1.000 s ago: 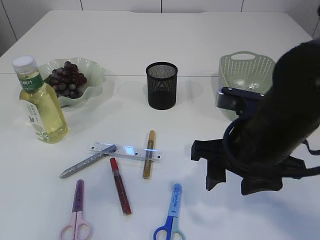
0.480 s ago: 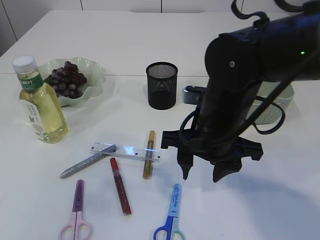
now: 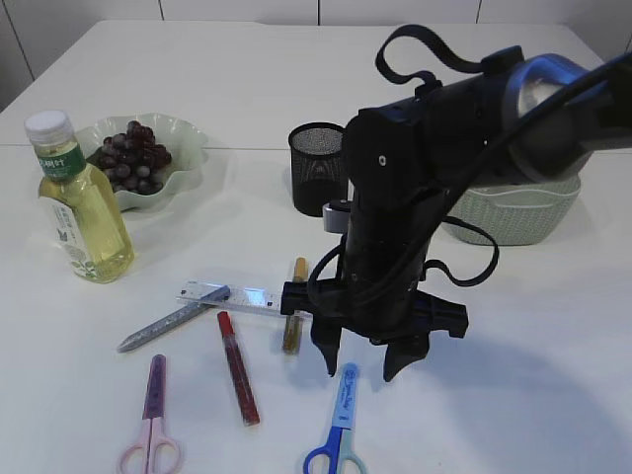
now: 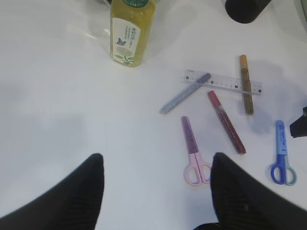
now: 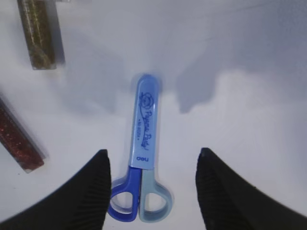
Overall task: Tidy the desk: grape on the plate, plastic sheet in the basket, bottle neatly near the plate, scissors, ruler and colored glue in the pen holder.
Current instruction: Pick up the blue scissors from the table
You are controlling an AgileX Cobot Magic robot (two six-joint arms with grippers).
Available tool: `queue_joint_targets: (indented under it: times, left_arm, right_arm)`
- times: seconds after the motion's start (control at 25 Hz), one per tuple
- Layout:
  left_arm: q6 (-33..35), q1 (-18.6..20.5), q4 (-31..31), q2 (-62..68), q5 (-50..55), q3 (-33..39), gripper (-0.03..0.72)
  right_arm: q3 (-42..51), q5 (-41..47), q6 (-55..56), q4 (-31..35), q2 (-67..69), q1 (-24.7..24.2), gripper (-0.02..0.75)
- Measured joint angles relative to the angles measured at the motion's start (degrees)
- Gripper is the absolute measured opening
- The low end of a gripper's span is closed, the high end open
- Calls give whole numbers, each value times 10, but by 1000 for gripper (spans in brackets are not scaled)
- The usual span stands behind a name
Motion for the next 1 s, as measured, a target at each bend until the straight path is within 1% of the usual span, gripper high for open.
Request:
queue_joint_targets:
  times: [0.2, 0.36, 0.56, 1.0]
  left_arm:
    - [0, 0, 1, 0, 1, 0, 506]
    - [0, 0, 1, 0, 1, 0, 506]
    - [0, -12, 2, 0, 4, 0, 506]
    - [0, -12, 7, 0, 20, 0, 506]
  right_arm:
    - [0, -1, 22, -11, 0, 1, 430]
    - [-1, -12, 48, -24, 4, 12, 426]
    - [-1, -14, 55, -26, 22, 16, 426]
    - [-1, -22, 69, -31, 38, 17, 426]
